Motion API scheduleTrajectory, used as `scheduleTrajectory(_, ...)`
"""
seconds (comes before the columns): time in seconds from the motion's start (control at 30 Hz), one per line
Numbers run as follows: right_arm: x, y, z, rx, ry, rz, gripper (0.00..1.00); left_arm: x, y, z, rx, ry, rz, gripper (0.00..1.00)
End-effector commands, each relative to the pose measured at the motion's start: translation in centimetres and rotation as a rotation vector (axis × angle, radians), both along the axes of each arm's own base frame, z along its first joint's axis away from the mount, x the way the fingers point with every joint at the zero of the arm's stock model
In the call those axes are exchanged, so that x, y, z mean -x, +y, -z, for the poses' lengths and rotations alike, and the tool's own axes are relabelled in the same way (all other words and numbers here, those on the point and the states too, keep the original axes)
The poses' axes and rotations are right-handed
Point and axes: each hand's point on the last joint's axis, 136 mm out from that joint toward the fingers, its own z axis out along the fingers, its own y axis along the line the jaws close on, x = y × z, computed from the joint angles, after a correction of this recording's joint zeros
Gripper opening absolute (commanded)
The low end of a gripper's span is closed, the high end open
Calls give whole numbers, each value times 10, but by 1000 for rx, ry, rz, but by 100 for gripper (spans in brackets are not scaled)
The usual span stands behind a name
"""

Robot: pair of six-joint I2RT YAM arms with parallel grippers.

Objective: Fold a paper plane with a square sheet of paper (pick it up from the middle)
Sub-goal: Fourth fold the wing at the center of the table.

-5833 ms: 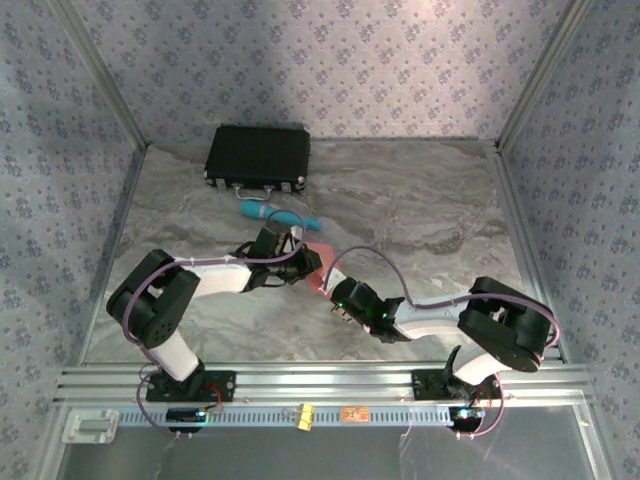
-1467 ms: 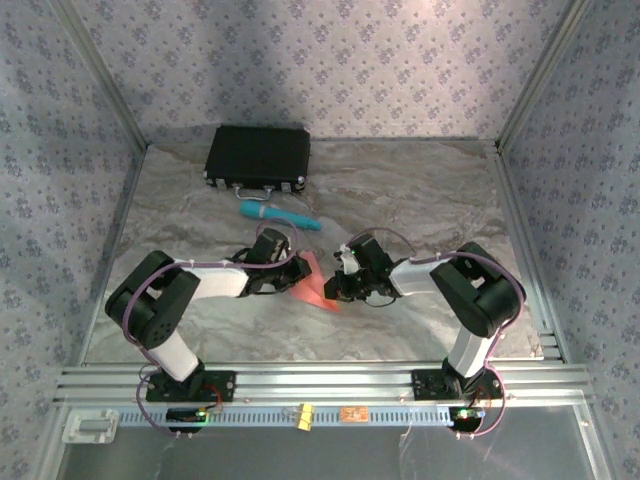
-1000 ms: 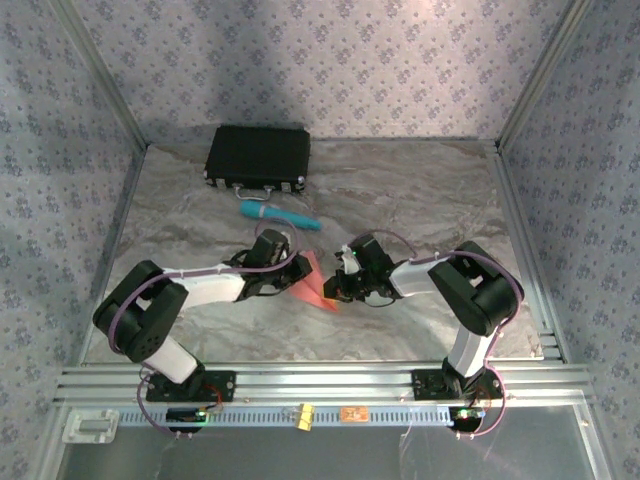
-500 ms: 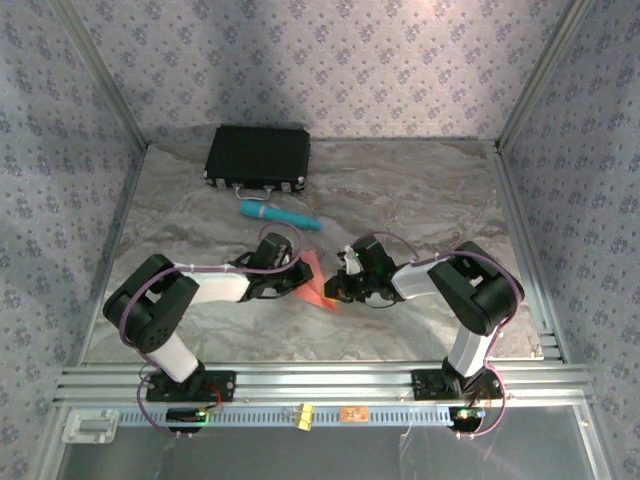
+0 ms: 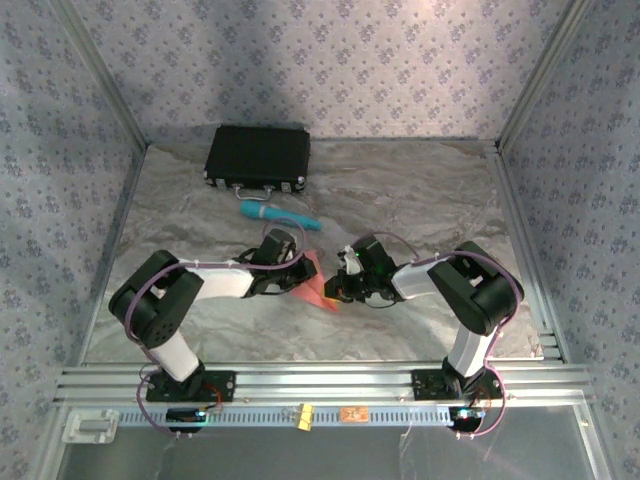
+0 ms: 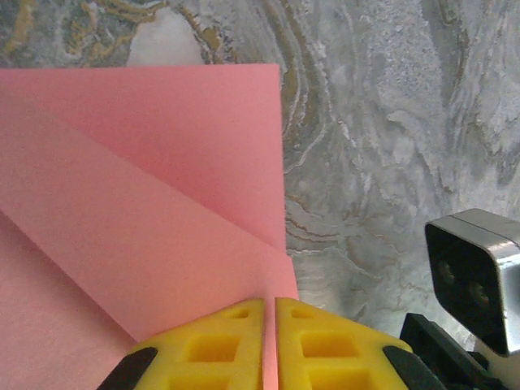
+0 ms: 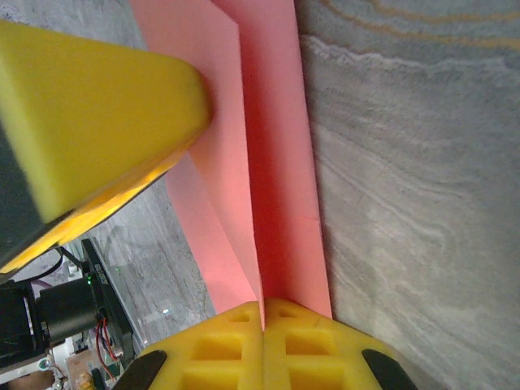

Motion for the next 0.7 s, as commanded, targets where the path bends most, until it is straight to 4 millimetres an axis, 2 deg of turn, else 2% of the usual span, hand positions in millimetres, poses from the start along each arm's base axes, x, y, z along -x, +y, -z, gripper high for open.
scheduleTrajectory(0.0, 17, -26, 41, 140, 118, 42, 0, -3, -9, -3, 16, -12, 30, 12)
scheduleTrajectory(0.43, 18, -27, 43, 154, 124, 40, 0, -2, -10, 5, -1, -1, 49, 12)
scheduleTrajectory(0.67, 18, -27, 40, 152, 120, 37, 1, 4, -6, 19, -27, 37, 60, 11)
